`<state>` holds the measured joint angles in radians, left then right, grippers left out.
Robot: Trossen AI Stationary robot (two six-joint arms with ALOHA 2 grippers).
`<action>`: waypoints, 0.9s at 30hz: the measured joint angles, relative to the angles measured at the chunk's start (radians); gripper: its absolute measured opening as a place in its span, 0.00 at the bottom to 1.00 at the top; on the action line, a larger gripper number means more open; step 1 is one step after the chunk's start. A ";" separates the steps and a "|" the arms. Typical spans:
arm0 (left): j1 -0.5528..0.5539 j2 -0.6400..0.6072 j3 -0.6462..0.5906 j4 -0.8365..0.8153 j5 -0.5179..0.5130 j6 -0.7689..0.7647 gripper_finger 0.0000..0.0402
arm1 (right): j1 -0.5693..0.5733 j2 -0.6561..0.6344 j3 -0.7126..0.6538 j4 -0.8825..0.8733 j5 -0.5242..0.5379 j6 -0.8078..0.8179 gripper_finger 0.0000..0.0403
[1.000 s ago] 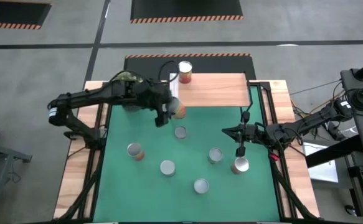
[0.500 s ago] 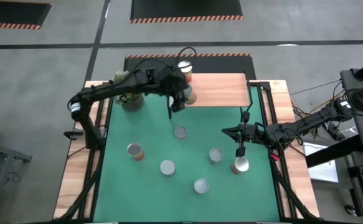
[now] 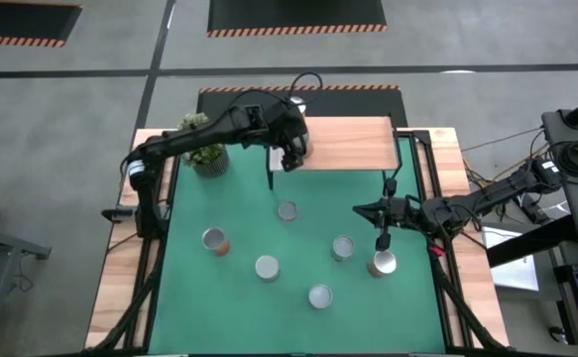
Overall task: Pick and place cans onto a shelf
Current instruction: Put the canned green beans on the shelf
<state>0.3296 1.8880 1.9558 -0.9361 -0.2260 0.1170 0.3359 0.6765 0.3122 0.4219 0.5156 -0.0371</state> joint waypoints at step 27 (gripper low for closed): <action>0.001 0.124 0.146 -0.090 -0.003 0.010 0.78 | 0.000 0.000 0.000 -0.007 -0.026 0.023 0.02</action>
<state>0.3309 2.0125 2.1021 -1.0264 -0.2290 0.1268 0.3363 0.6765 0.3122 0.4149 0.4892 -0.0139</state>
